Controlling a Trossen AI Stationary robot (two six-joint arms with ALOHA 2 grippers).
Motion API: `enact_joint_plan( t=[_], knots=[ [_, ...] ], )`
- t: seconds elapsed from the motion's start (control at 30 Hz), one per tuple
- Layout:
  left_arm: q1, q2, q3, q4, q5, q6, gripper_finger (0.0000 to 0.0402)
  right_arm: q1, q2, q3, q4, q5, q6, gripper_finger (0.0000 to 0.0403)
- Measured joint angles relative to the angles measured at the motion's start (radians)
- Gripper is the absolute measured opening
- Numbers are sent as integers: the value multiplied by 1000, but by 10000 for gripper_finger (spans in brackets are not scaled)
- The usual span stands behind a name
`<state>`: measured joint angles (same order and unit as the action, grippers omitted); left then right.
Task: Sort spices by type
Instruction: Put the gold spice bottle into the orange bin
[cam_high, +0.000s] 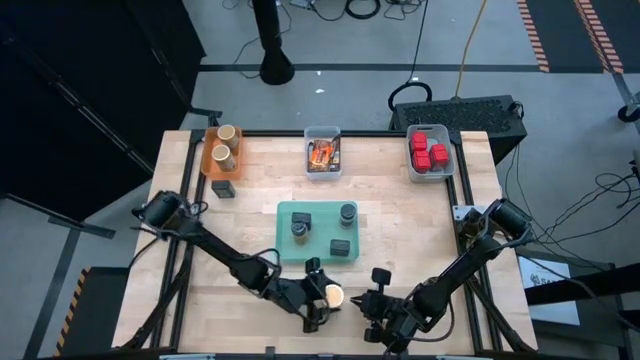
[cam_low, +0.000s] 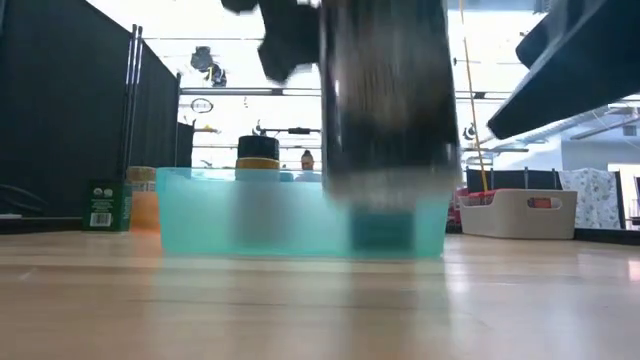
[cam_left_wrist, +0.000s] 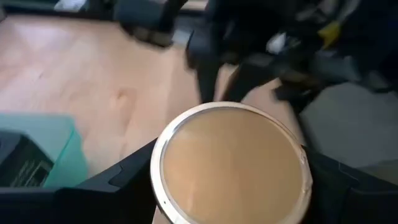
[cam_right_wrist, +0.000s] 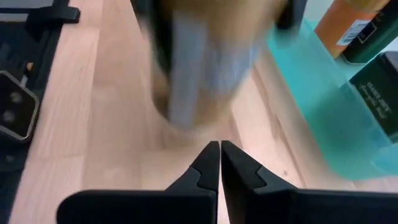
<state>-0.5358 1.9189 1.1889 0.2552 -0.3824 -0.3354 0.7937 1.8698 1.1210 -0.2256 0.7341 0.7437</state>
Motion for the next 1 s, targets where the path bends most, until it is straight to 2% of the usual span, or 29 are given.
enact_joint_plan(
  t=[0.17, 0.23, 0.37, 0.5, 0.67, 0.83, 1.0],
  knots=[
    [-29, -140, 0, -106, -26, 1, 279, 8, 0, 0, -42, 14, 30, 0],
    [-31, -216, 0, -194, -110, 0, 279, 6, 0, 0, -47, 39, 15, 0],
    [-5, -354, 1, -398, -362, -24, 279, -2, -1, 0, -40, 77, -43, 0],
    [61, -485, 1, -584, -486, -64, 279, -29, -2, 0, -40, 81, -80, 0],
    [171, -622, 2, -898, -601, -208, 279, -55, -2, 0, -34, 78, -127, 0],
    [277, -738, 0, -1223, -675, -460, 279, -90, -9, 0, -34, 77, -222, 0],
    [357, -813, -27, -1359, -698, -576, 279, -160, -42, 0, -33, 40, -365, 0]
  ],
)
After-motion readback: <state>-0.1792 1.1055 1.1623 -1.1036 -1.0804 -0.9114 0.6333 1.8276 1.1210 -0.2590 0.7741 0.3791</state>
